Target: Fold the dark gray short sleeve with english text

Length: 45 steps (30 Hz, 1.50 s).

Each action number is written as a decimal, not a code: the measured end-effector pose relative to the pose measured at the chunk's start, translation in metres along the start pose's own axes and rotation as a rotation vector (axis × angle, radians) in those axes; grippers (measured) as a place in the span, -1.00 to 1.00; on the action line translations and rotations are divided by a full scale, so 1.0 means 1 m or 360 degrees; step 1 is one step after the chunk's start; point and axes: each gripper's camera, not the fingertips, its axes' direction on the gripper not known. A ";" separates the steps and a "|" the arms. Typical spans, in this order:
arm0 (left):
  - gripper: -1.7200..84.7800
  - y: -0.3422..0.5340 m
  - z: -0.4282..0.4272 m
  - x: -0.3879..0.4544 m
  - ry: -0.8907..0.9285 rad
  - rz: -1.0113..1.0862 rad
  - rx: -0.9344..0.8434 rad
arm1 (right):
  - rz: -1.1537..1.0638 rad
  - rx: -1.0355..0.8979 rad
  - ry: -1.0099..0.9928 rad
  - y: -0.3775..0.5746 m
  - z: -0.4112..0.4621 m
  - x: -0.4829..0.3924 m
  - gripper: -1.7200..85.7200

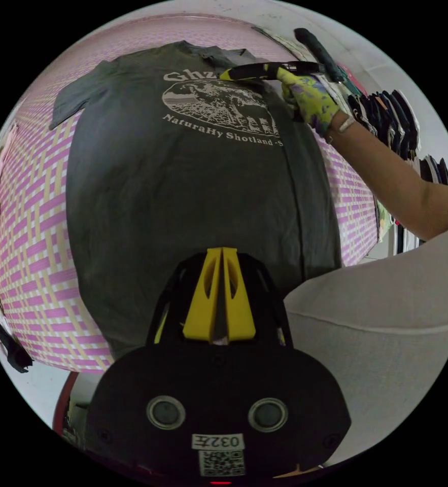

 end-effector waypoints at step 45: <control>-0.98 0.252 -0.022 -0.174 -0.0115 -0.0660 0.0537 | -0.0290 -0.0287 -0.0018 -0.287 0.136 -0.163 -0.95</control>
